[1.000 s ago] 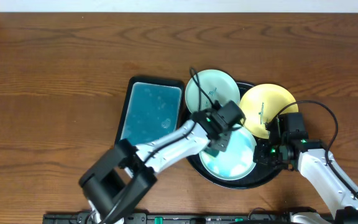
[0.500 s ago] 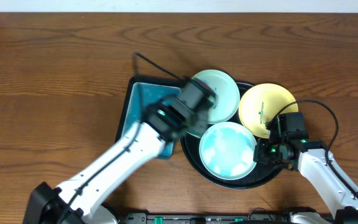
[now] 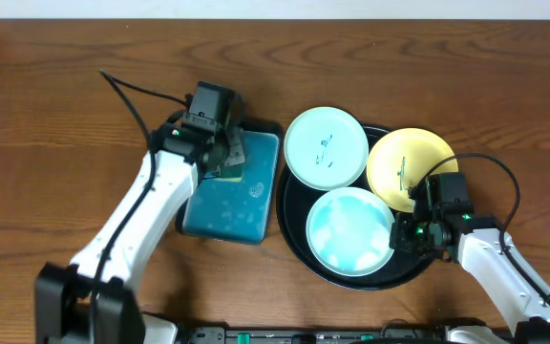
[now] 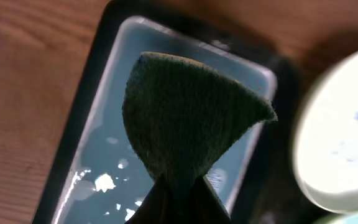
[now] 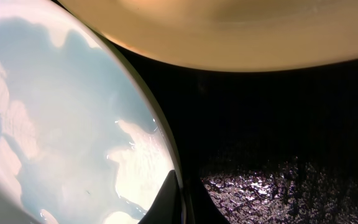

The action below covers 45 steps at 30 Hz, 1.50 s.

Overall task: Clean dirty plates on tray and stack at the side
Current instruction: 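Return the sponge to the basin with the left gripper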

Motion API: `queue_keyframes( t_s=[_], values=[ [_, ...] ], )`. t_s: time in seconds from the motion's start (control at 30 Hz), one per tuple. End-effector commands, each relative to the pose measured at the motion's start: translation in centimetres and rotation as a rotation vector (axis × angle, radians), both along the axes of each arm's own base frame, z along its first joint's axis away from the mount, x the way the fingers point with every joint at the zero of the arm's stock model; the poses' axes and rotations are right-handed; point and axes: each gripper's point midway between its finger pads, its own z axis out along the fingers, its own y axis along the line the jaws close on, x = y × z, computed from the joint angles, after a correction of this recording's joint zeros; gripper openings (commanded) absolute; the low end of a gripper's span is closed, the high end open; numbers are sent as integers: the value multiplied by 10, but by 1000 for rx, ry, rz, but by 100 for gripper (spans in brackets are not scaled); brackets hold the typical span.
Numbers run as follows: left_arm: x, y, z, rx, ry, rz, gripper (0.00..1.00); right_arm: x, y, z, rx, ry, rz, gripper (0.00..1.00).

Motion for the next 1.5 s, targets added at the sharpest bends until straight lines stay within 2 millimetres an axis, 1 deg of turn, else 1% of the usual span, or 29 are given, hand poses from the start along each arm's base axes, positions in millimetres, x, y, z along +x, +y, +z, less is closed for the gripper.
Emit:
queue_keyframes(
  t_s=[0.0, 0.07, 0.17, 0.37, 0.5, 0.63, 0.73, 0.8, 0.87, 1.0, 1.1, 1.13, 1.2, 1.27, 1.47],
  values=[
    [-2, 8, -24, 34, 63, 9, 7, -1, 1, -2, -9, 4, -3, 1],
    [-1, 4, -36, 25, 92, 1, 7, -1, 1, -2, -9, 3, -3, 1],
    [0, -9, -56, -18, 138, -50, 8, -1, 1, -2, -9, 4, -3, 1],
    [-2, -9, -97, 6, 226, -56, 7, -1, 1, -2, -9, 4, -3, 1],
    [-5, -8, -116, 17, 270, -54, 8, -1, 1, -2, -9, 4, -3, 1],
    [-7, -7, -126, 25, 294, -54, 8, -1, 1, -2, -9, 4, -3, 1],
    [-7, -7, -125, 26, 294, -69, 8, -1, 1, -2, -9, 4, -3, 1],
    [-6, -9, -116, 25, 278, -113, 8, -1, 1, -2, -9, 4, -3, 1],
    [-3, -10, -101, 28, 253, -140, 7, -1, 1, -2, -9, 4, -3, 1],
    [5, -12, -59, 9, 150, -153, 7, 0, 1, -2, -10, 1, -3, 1],
    [7, -13, -37, 5, 90, -177, 7, 1, 1, -1, -9, -4, -3, 1],
    [7, -13, -34, 4, 84, -177, 7, 1, 1, -1, -9, -5, -3, 1],
    [6, -13, -33, 4, 84, -177, 7, 2, 1, -1, -8, -7, -3, 1],
    [4, -12, -39, 9, 97, -176, 7, 2, 1, -1, -8, -7, -3, 1],
    [-4, -9, -67, 26, 179, -175, 7, 2, 1, -1, -8, -7, -3, 1]
  ],
)
